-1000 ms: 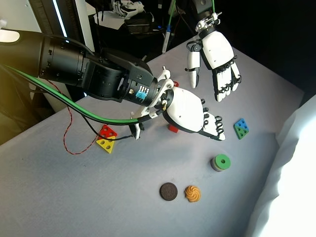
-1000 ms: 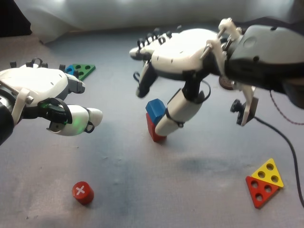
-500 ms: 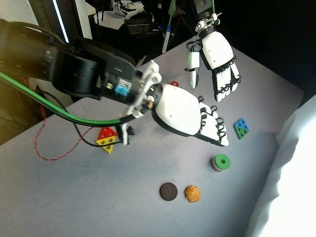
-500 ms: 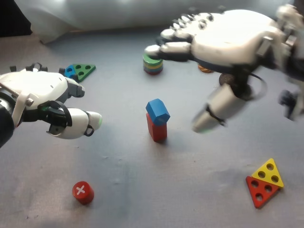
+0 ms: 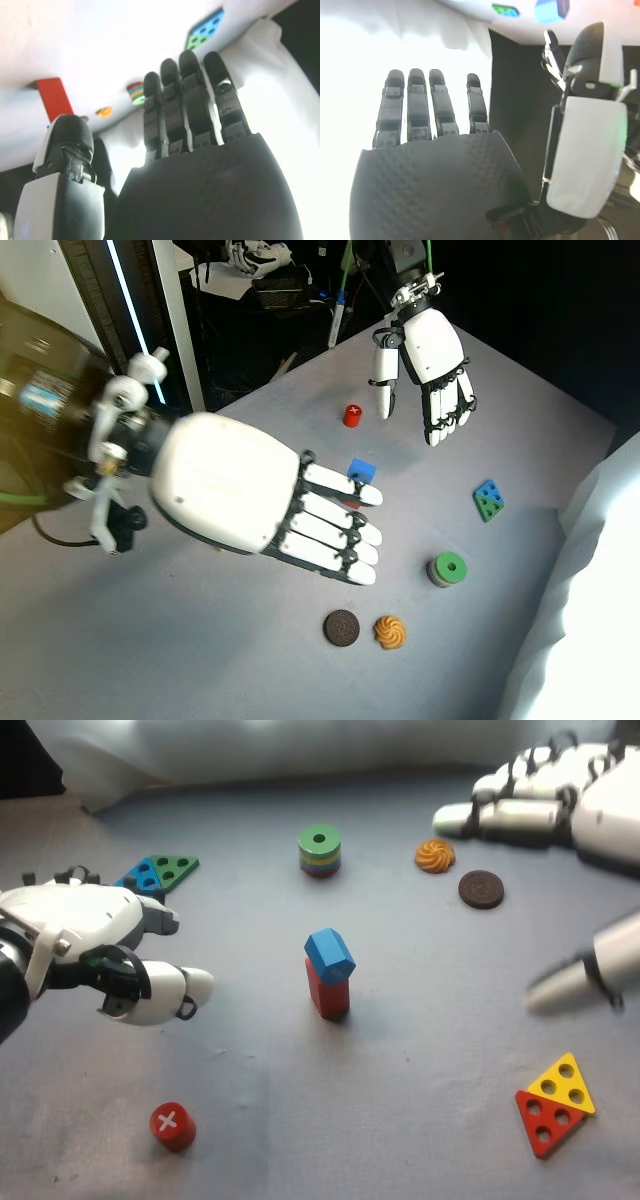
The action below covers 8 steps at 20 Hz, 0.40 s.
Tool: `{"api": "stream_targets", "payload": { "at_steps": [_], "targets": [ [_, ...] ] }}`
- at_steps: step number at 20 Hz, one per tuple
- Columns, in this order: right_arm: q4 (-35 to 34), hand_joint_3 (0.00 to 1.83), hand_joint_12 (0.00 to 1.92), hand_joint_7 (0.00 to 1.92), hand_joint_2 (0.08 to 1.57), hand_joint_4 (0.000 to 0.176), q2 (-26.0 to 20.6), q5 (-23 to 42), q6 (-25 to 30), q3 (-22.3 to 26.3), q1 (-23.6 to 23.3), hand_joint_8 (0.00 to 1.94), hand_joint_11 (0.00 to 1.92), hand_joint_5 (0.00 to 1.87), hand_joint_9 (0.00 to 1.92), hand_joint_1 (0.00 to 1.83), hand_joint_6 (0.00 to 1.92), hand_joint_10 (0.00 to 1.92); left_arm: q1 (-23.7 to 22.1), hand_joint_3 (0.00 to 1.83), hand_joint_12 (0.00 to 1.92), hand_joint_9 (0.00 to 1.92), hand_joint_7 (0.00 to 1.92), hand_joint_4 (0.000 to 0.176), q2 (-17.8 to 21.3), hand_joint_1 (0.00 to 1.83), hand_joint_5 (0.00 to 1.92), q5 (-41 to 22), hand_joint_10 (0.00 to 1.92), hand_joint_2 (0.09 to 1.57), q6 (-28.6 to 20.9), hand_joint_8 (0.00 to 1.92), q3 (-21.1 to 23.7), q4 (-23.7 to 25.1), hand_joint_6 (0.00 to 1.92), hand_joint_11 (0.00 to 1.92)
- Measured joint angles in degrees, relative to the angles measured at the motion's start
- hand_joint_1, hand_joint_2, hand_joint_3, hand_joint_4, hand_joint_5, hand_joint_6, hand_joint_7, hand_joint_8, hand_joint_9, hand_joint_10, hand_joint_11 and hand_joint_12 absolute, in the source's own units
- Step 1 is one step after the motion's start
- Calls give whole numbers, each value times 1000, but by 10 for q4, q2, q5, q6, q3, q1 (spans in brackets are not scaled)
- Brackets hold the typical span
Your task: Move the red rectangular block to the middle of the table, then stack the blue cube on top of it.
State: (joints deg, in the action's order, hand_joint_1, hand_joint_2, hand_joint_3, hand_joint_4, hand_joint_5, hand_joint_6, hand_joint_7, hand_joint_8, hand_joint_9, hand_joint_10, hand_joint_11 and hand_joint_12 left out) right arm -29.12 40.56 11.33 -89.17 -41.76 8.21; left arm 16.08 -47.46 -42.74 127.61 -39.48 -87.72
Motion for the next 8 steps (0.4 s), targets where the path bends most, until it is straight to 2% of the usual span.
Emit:
{"api": "stream_targets", "payload": {
  "at_steps": [1, 2, 4, 7, 8],
  "targets": [
    [34, 14, 0, 1, 799, 0, -1, 6, 21, 7, 23, 0, 0, 27, 0, 577, 10, 0, 0, 1, 630, 338, 395, 0, 0, 256, 366, 2, 1, 1288, -1, 2, 2, -5, 1, 0],
    [44, 9, 0, 35, 794, 0, 0, 12, 67, 10, 50, 12, 0, 62, 0, 584, 21, 0, 0, 0, 622, 341, 399, 0, 0, 268, 369, 3, 2, 1285, -2, 2, 2, -7, 2, 0],
    [51, 14, 0, 29, 808, 0, 2, 22, 117, 7, 71, 7, 0, 56, 0, 551, 14, 0, 0, 0, 621, 340, 394, 0, 2, 269, 362, 0, 1, 1284, -2, 1, 1, -5, 0, 0],
    [127, 13, 0, 39, 809, 0, -2, 43, 181, 0, 84, 10, 0, 69, 0, 564, 17, 0, 0, 1, 620, 336, 393, 0, 3, 258, 364, -2, 0, 1288, -2, 0, 1, -6, 1, 0],
    [138, 10, 0, 38, 804, 0, -2, 48, 188, 1, 84, 8, 0, 74, 0, 559, 16, 0, -1, 0, 623, 340, 399, 0, 5, 263, 368, 0, 3, 1287, -2, 3, 2, -6, 2, 0]
  ]
}}
